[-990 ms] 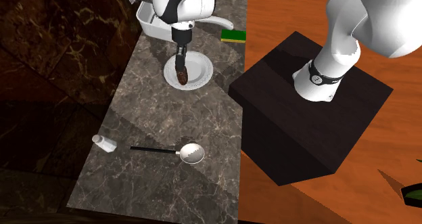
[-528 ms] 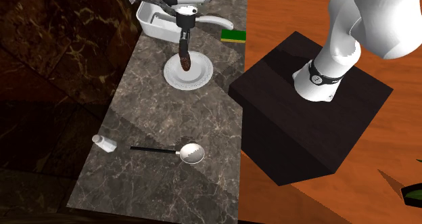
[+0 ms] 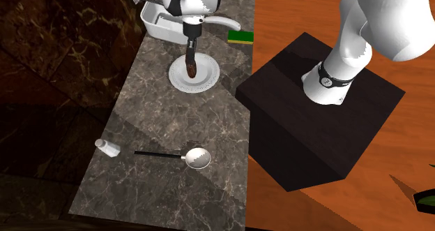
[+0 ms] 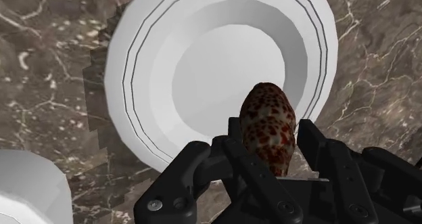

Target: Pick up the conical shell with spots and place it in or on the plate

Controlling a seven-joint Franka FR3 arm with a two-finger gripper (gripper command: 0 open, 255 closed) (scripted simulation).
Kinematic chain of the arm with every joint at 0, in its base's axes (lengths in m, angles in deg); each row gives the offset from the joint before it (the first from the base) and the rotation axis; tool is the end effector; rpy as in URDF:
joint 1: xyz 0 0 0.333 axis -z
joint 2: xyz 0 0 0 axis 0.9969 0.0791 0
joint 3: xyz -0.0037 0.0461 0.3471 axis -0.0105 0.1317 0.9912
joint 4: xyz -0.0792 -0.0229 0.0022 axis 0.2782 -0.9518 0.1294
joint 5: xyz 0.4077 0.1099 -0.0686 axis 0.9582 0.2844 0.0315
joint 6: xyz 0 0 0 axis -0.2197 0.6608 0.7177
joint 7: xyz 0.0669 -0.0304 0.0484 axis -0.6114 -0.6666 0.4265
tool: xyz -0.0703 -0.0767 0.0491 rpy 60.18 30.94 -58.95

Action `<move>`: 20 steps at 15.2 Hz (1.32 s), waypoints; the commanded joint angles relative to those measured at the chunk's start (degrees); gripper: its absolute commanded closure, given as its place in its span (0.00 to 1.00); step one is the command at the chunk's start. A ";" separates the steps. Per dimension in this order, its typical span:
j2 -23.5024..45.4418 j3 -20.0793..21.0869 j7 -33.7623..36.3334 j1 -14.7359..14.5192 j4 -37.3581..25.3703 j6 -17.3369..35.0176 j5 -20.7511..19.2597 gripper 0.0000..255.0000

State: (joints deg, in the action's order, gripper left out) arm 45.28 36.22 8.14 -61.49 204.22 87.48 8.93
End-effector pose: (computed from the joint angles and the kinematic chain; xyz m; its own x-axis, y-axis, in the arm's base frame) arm 0.2695 -0.5404 0.1613 0.7013 -0.7039 0.1125 -0.6431 -0.6929 -0.3261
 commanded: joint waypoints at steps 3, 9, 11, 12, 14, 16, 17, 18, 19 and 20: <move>2.69 1.84 -1.80 1.45 -0.99 0.85 2.42 1.00; 5.28 3.46 -3.40 2.68 -2.06 1.62 4.66 1.00; 5.29 3.43 -3.41 2.66 -2.06 1.60 4.67 1.00; 5.30 3.42 -3.41 2.65 -2.06 1.60 4.68 1.00; 5.31 3.39 -3.42 2.62 -2.06 1.58 4.70 1.00; 5.16 3.33 -3.42 2.54 -1.89 1.61 4.66 0.00; 5.13 3.35 -3.48 2.51 -1.79 1.66 4.70 0.00; 5.11 3.32 -3.51 2.54 -1.77 1.64 4.68 0.00; 5.10 3.32 -3.52 2.53 -1.75 1.65 4.69 0.00; 5.31 3.40 -3.42 2.62 -2.06 1.58 4.70 0.00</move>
State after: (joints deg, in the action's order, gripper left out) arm 50.49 39.57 4.67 -58.90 202.30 89.09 13.62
